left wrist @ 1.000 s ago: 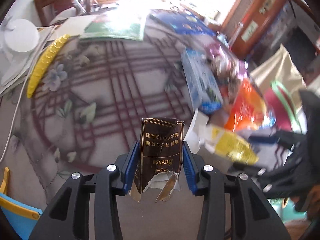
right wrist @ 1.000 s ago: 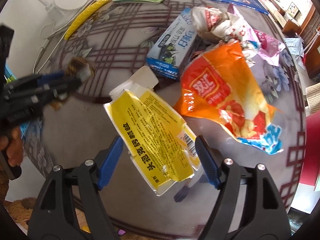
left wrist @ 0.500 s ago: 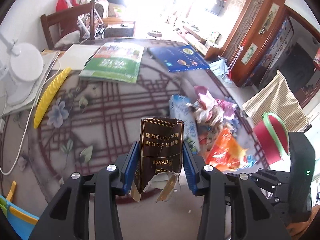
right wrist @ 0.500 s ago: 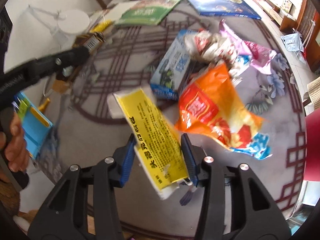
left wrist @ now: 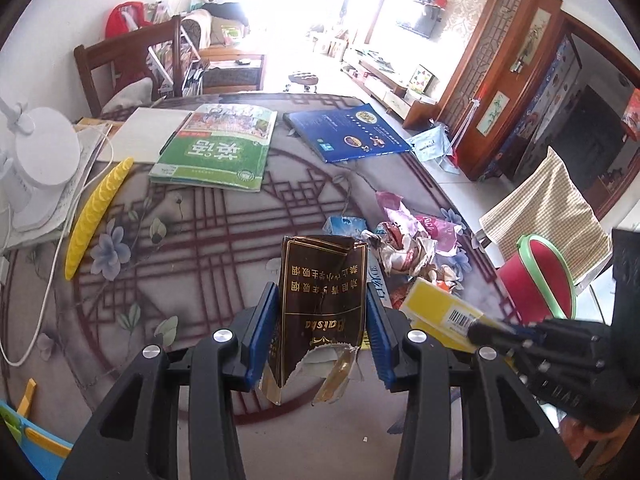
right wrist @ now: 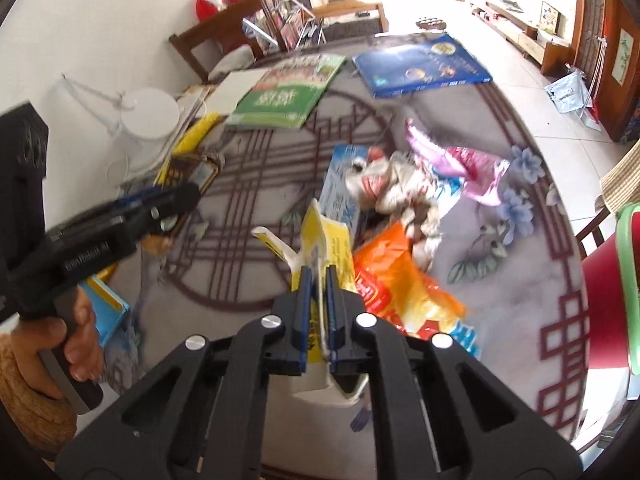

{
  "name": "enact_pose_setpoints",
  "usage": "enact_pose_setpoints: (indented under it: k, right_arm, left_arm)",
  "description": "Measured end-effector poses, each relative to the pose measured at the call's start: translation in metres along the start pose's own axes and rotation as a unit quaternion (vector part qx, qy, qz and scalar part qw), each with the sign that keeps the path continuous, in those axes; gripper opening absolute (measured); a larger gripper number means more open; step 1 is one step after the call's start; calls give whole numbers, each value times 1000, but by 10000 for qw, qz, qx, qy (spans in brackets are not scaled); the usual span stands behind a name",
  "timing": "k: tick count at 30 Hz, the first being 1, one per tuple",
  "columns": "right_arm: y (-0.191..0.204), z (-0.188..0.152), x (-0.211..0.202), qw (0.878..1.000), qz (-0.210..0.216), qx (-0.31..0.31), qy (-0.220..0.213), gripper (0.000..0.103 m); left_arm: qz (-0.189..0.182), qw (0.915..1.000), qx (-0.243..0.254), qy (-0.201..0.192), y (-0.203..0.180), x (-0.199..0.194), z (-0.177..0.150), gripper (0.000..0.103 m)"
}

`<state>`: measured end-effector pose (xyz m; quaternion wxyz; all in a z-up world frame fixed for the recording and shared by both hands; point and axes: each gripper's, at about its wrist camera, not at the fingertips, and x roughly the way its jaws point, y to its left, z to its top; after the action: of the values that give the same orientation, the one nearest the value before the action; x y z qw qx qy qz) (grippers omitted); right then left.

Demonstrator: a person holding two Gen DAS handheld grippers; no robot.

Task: Collect trash
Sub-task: 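Lift the brown pack and yellow box off the table with both tools, then carry the brown pack and yellow box in both tools over the red bucket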

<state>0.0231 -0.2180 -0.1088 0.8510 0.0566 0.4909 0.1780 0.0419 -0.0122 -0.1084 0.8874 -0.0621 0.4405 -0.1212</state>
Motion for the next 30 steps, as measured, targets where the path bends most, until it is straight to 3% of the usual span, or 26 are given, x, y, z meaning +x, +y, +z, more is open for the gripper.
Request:
enact_pose_setpoints:
  k: [13,30]
  right_arm:
    - [-15,10,-15,9995,83,153,-252,6]
    - [-42,22,-59,9968,150,239,-749,6]
  left_arm:
    - [53,9999,-76,100,-5,5,-2,40]
    - [83,9999,101,16,-44,8,10,40]
